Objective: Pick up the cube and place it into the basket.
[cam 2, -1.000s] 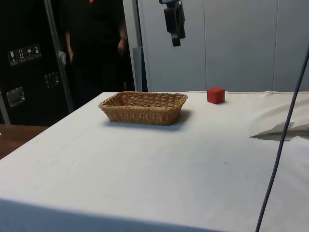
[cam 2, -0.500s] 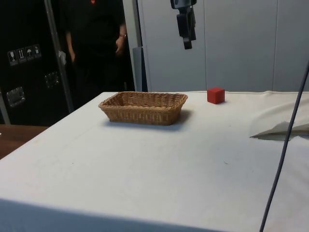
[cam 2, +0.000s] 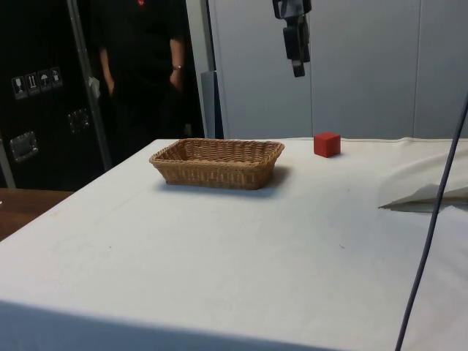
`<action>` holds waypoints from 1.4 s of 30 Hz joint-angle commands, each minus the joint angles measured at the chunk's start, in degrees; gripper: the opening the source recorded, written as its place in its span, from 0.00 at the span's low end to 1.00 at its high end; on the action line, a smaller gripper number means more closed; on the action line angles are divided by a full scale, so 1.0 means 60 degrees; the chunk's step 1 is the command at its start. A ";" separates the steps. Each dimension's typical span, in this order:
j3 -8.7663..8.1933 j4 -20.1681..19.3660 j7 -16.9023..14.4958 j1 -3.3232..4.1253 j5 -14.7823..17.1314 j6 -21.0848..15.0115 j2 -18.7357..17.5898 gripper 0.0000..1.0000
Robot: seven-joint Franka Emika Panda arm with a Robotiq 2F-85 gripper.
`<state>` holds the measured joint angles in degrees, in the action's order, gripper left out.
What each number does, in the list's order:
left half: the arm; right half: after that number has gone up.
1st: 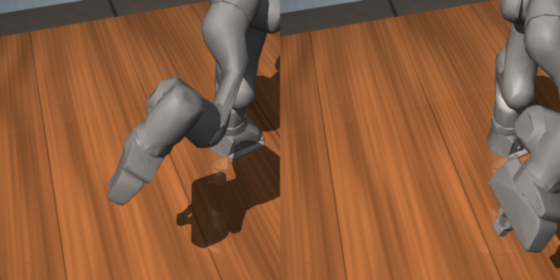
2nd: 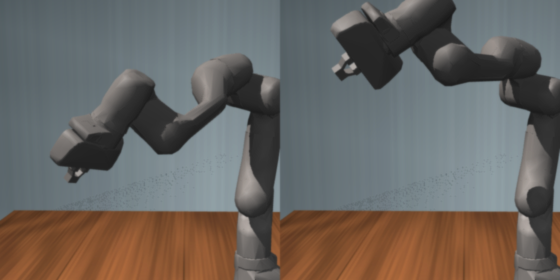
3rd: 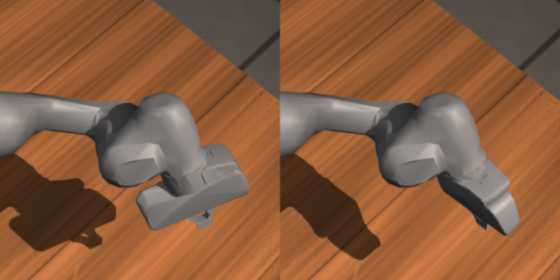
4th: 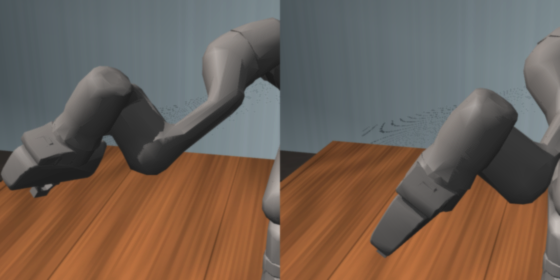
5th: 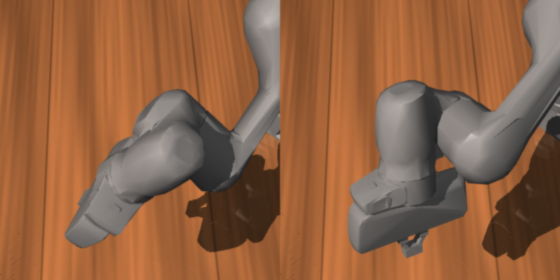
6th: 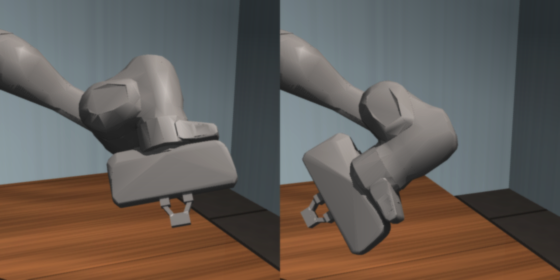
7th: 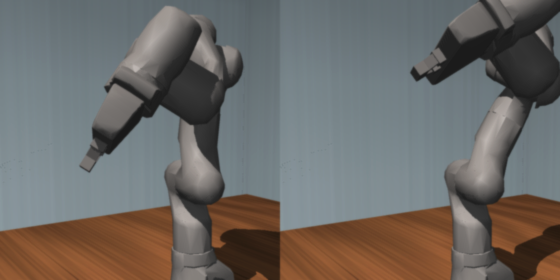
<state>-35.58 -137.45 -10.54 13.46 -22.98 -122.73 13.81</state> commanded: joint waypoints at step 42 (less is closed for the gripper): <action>-0.1910 -0.1098 0.0172 -0.0095 -0.1261 -0.2588 -0.1022 1.00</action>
<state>-46.70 -143.64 -9.74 12.95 -30.65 -136.77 8.31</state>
